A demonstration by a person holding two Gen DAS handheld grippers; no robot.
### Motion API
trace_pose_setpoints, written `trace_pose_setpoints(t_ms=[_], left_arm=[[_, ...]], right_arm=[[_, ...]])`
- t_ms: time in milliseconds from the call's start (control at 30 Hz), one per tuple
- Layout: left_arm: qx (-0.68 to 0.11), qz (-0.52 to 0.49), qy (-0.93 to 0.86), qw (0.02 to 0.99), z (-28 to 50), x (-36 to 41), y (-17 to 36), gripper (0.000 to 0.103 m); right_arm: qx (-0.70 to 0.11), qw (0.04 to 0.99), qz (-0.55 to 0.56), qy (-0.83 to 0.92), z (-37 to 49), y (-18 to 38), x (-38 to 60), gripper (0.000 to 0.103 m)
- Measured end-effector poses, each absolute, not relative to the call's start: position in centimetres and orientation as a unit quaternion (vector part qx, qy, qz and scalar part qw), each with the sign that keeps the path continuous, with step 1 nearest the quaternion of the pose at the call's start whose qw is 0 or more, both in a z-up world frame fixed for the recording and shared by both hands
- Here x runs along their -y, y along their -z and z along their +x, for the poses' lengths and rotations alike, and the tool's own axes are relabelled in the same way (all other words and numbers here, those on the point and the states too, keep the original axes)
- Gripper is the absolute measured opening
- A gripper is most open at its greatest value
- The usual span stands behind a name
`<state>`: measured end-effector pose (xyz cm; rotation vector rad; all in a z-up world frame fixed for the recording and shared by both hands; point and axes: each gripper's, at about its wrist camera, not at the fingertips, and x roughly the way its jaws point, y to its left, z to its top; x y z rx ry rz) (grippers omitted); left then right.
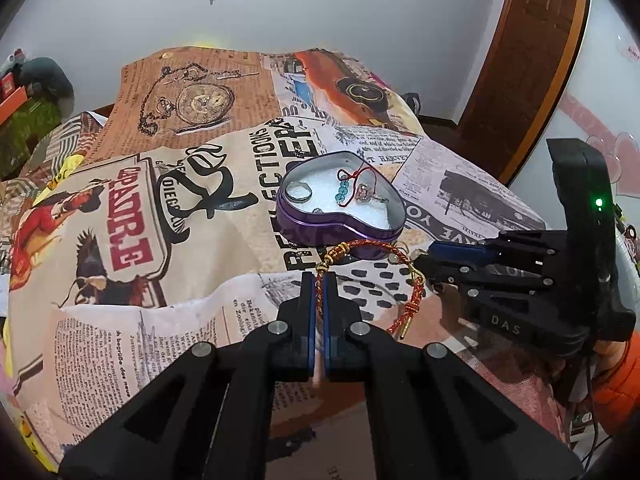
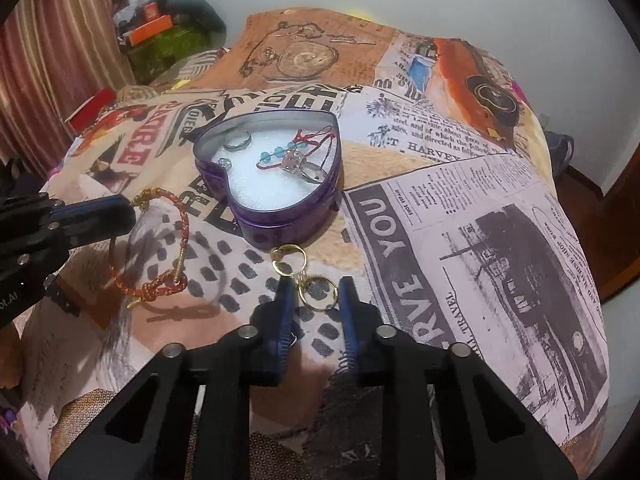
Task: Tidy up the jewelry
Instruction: 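Grasp the red-gold beaded bracelet with the left gripper while the right grasps a gold ring, then carry the bracelet and gold ring over the purple heart tin with both grippers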
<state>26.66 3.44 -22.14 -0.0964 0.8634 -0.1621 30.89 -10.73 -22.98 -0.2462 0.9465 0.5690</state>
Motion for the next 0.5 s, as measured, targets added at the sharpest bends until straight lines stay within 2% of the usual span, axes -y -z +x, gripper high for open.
trace_pose_setpoints(t_ms=[67,100,133,500], left_arm=[[-0.415,-0.046,0.077,0.905,26.6,-3.4,21.9,0.001],[-0.414,-0.045,0.076,0.906,26.5,-3.4,21.7,0.001],[-0.413,-0.045,0.076,0.906,26.5,-3.4,21.6,0.001],[-0.394,-0.046,0.066,0.915,25.7,-3.9,19.4,0.001]], right_arm=[[-0.452,0.845,-0.098,-0.27,31.1,22.9,11.1,0.016],[-0.451,0.846,-0.091,-0.271,31.2,22.7,11.3,0.007],[-0.452,0.846,-0.088,-0.268,31.2,22.7,11.3,0.005],[-0.439,0.856,-0.07,-0.265,30.3,20.9,12.2,0.005]])
